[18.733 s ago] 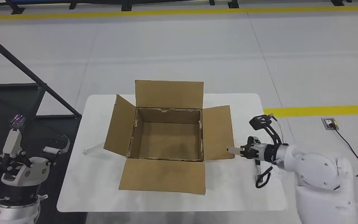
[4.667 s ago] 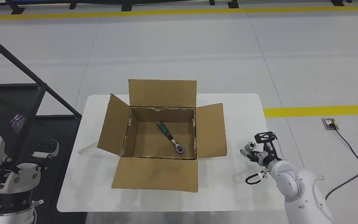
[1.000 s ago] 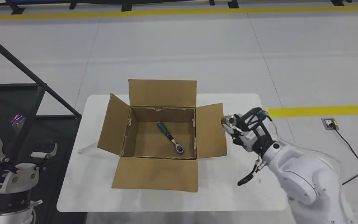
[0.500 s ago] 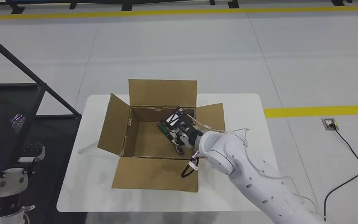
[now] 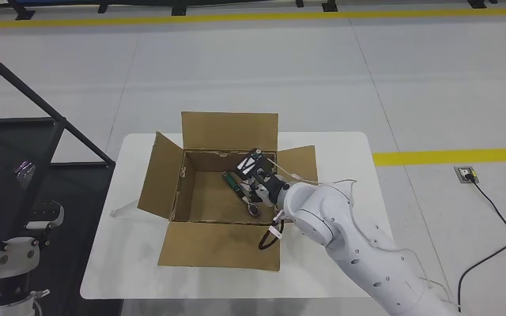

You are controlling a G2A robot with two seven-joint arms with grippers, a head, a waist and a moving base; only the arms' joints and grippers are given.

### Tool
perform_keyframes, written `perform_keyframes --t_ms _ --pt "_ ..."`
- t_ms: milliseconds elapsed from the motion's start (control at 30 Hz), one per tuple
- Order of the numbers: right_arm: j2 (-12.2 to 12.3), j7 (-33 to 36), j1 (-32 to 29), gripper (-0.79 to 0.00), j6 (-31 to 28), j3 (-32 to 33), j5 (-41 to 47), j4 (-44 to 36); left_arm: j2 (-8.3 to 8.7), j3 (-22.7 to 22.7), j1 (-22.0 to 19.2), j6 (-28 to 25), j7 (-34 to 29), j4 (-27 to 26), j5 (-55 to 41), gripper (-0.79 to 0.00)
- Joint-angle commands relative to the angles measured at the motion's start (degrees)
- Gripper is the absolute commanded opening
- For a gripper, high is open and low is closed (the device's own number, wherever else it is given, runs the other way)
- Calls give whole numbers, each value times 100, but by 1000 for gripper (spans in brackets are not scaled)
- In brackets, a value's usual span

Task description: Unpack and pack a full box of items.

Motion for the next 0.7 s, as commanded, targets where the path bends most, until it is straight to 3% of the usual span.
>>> perform_keyframes --t_ms 0,133,267,400,667 --pt "0 0 0 -785 0 0 0 0 0 0 0 0 0 0 0 0" --pt "-96 -233 161 -785 -511 -250 164 357 2 36 -2 70 -61 4 27 0" --pt "-422 -476 787 -785 -1030 -878 528 1333 1 176 16 169 -125 -5 239 0" --pt "-895 -852 1368 -785 -1291 -1548 881 2507 -7 309 81 81 -204 -20 498 0" --pt "-2014 -1481 2017 -785 -1030 -2484 1169 4817 -26 352 187 -62 -205 -75 577 0"
